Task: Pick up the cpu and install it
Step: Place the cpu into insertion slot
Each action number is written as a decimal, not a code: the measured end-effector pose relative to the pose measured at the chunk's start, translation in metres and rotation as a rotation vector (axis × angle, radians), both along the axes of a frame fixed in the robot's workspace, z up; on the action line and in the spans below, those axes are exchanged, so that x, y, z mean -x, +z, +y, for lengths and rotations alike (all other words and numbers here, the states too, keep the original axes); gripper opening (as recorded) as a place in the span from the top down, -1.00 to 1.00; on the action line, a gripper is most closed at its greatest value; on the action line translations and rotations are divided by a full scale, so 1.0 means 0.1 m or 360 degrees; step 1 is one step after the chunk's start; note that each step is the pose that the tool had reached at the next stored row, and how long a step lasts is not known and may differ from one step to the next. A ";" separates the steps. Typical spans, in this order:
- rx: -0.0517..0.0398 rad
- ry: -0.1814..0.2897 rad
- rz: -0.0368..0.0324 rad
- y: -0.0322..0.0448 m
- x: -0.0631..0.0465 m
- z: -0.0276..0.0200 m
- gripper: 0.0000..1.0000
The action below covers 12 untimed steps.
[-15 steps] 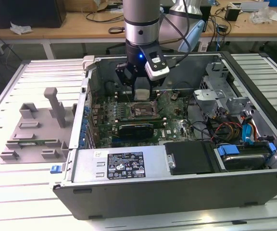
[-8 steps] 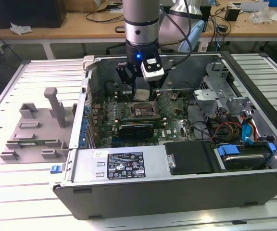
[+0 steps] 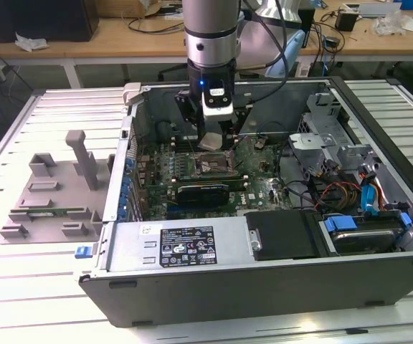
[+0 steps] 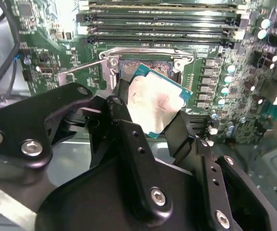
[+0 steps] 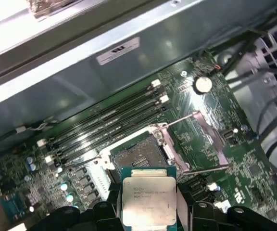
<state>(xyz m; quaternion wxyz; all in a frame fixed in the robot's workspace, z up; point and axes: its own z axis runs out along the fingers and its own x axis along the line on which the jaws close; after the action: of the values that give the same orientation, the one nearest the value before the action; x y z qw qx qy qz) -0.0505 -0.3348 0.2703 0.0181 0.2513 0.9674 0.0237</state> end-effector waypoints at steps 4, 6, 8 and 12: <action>0.0000 -0.0159 0.0000 0.000 0.00 0.000 -0.08; 0.0000 -0.0275 0.0000 -0.001 0.00 0.000 -0.08; 0.0000 -0.0394 0.0000 -0.002 0.00 0.000 -0.08; 0.0000 -0.0583 0.0000 -0.005 0.00 0.000 -0.08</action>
<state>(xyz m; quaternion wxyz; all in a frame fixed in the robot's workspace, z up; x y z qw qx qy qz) -0.0505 -0.3348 0.2698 0.0222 0.4234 0.9054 0.0199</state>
